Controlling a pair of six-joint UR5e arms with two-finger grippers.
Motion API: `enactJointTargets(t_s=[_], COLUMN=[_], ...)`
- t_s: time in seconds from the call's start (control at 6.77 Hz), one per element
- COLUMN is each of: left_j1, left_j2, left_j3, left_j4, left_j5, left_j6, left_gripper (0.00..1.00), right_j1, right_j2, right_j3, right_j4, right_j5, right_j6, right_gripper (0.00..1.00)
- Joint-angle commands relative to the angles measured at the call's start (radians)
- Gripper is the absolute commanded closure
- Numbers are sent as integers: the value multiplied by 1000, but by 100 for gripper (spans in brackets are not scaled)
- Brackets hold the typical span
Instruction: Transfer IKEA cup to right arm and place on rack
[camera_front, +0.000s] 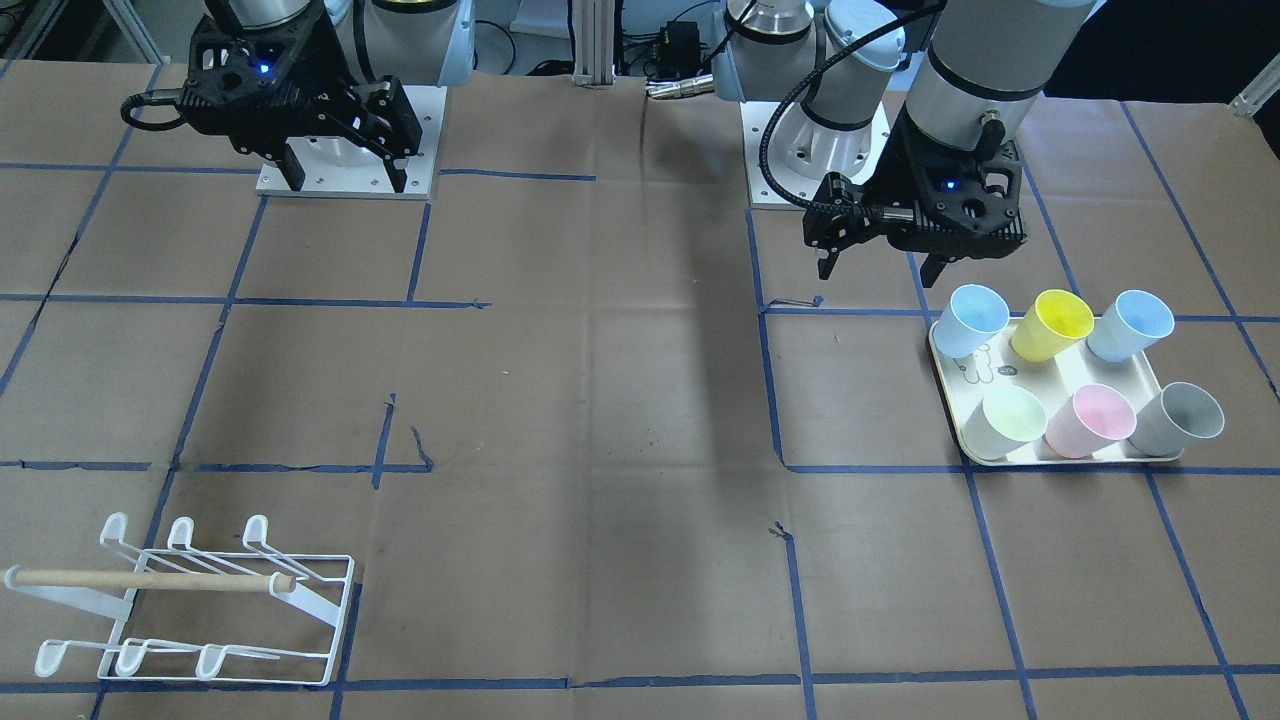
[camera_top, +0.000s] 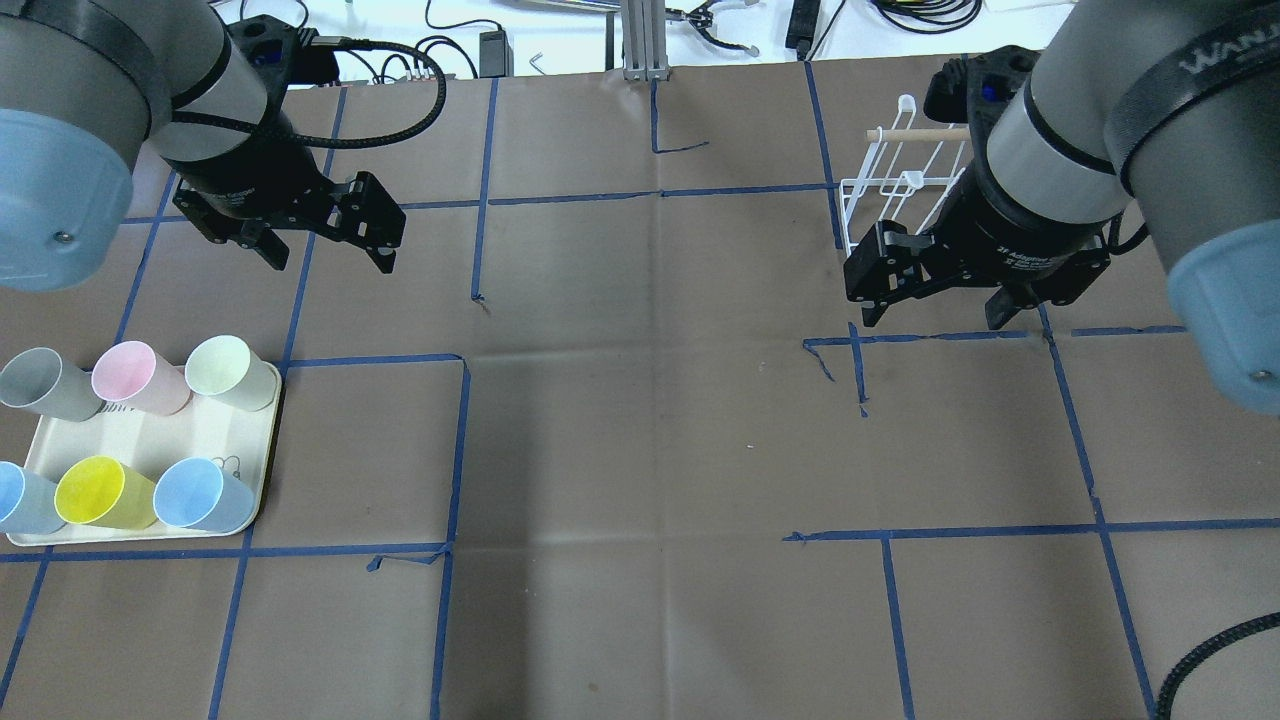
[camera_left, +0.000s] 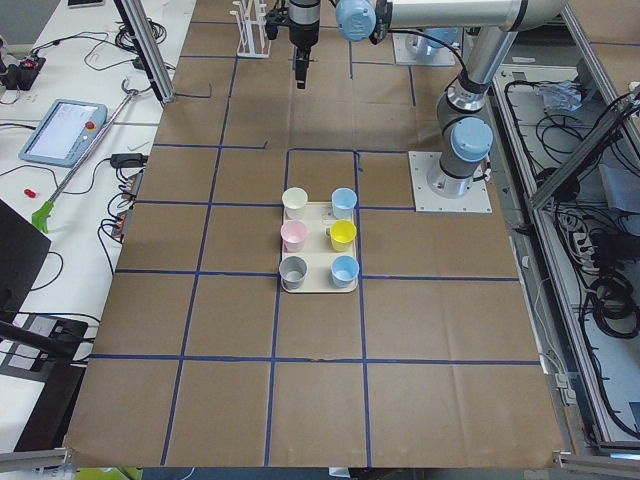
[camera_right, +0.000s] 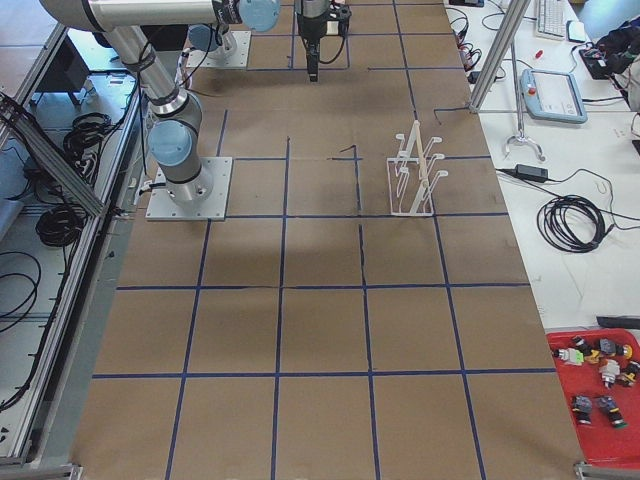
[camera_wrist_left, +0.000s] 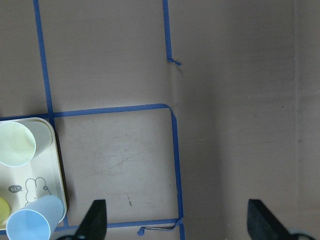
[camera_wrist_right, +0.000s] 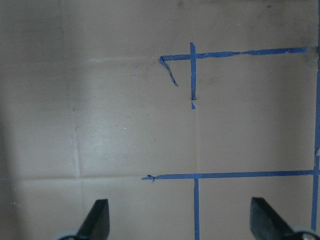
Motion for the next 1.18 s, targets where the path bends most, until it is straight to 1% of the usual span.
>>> enactJointTargets(t_s=[0.0, 0.15, 0.3, 0.44, 0.74, 0.89, 1.03], left_j1=[2, 18, 65, 154, 315, 369, 423], left_j2=[5, 0, -2, -3, -15, -20, -35], left_j3=[-6, -5, -5, -5, -3, -5, -5], left_j4=[2, 4, 5, 4, 5, 5, 7], left_j5=[1, 1, -1, -4, -5, -2, -4], left_j6=[7, 15, 25, 70, 253, 344, 378], left_gripper=[0, 0, 0, 0, 0, 0, 0], right_j1=[0, 0, 0, 0, 0, 1, 1], right_j2=[1, -1, 1, -1, 1, -1, -1], right_j3=[-1, 1, 1, 1, 1, 3, 6], right_j4=[2, 2, 2, 2, 2, 0, 0], right_j5=[-1, 1, 1, 1, 1, 5, 11], right_j6=[-1, -1, -1, -1, -1, 1, 1], right_gripper=[0, 0, 0, 0, 0, 0, 0])
